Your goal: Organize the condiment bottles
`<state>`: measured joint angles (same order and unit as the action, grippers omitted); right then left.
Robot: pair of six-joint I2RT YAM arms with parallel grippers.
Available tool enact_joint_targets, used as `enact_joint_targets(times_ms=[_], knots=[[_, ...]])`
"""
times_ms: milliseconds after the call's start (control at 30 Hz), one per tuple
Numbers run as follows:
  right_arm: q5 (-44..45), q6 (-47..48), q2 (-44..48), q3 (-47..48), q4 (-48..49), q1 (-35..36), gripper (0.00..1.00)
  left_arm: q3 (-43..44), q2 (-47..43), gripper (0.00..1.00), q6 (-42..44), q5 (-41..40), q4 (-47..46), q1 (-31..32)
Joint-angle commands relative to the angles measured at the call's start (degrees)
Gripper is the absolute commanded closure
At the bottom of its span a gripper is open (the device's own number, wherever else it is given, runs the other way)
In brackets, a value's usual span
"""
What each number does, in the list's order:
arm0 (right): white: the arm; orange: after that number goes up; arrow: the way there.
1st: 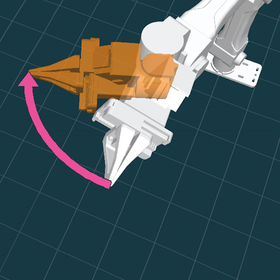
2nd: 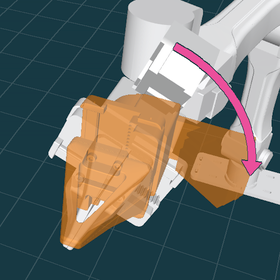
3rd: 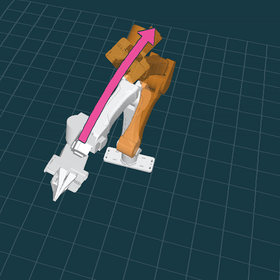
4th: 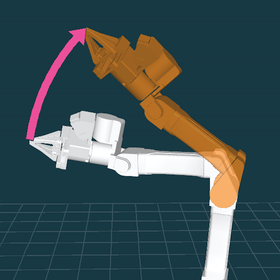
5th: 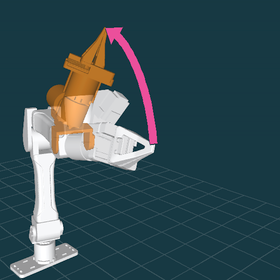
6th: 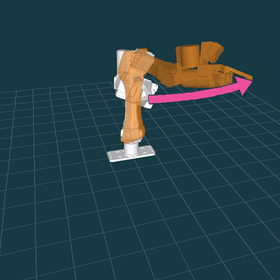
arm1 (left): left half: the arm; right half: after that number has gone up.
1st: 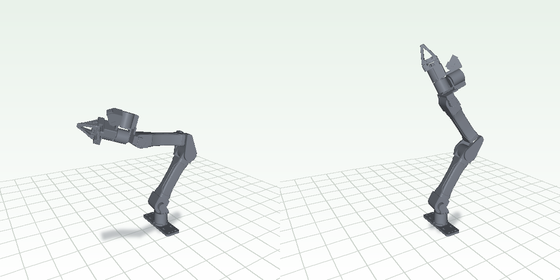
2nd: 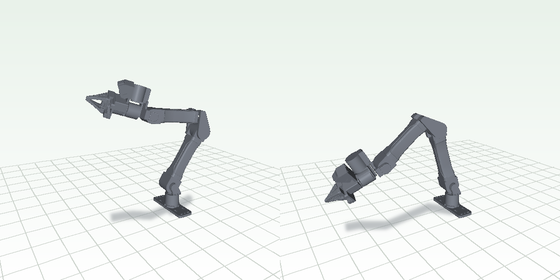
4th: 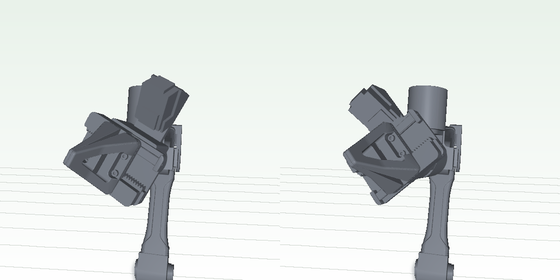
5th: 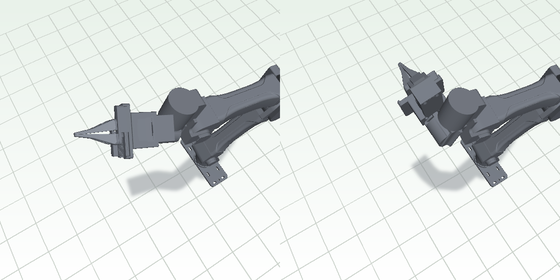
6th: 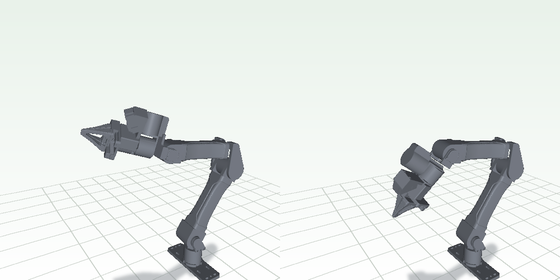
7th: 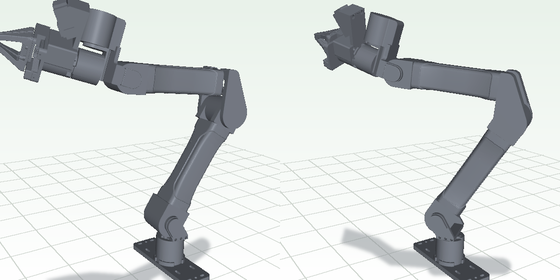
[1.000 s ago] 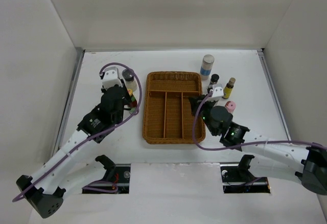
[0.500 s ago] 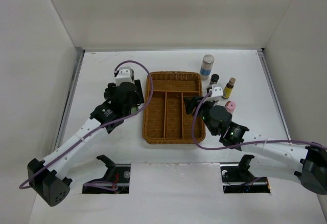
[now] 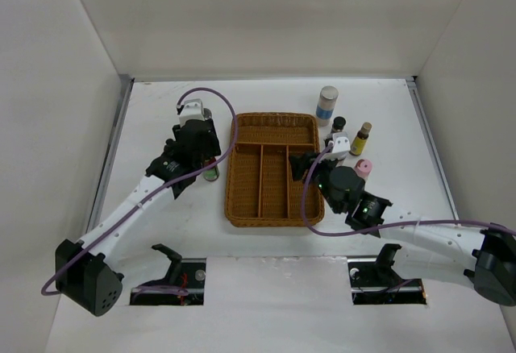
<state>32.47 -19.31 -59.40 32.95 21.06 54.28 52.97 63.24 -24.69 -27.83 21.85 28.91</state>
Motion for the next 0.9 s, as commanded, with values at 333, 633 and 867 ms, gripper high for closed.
enact_joint_targets(times_ms=[333,633,867], knots=[[-0.65,-0.03,0.95,0.71,2.5,-0.36,0.39,-0.85,1.09,0.57,-0.98,-0.82,-2.51,0.14],[-0.65,-0.03,1.48,0.54,2.5,-0.36,0.38,-0.68,3.46,0.6,-1.15,-0.82,-3.12,-0.21],[-0.65,-0.03,1.48,0.54,2.5,-0.36,0.38,-0.59,3.55,0.76,-1.15,-1.61,-3.04,-0.3]])
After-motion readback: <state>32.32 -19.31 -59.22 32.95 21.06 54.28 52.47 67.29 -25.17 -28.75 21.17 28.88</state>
